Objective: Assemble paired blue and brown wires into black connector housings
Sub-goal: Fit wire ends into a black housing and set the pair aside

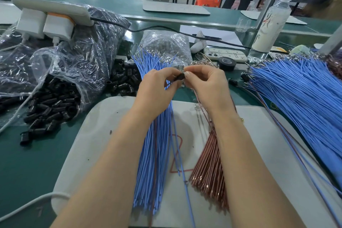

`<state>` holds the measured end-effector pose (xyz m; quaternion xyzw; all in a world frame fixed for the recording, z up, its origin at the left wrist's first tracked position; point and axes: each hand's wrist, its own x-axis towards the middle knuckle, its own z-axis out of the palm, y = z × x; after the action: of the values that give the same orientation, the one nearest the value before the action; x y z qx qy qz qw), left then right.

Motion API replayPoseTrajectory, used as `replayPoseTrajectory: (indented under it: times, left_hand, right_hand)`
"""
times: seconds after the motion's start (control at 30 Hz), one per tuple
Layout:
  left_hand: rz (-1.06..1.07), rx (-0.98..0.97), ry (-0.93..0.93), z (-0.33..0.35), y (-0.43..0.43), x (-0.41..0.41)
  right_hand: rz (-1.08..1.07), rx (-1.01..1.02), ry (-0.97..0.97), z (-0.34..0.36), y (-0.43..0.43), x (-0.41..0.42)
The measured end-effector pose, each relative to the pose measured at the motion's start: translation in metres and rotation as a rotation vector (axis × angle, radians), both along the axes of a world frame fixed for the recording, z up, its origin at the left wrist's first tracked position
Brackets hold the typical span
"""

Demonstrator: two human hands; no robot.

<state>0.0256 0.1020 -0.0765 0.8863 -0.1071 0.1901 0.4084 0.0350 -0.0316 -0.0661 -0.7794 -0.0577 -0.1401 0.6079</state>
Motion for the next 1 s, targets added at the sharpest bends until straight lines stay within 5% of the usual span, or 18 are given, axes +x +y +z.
replayPoseTrajectory:
  times: [0.57,1.0]
  left_hand:
    - [-0.069,-0.286,-0.002,-0.004,0.002,0.001]
    - [-0.053,-0.151,-0.026,-0.002,0.001,-0.001]
  right_hand:
    - [0.012,-0.116,-0.163,0.01,0.002,-0.011]
    - [-0.021,-0.298,-0.273,0.009,0.006,-0.014]
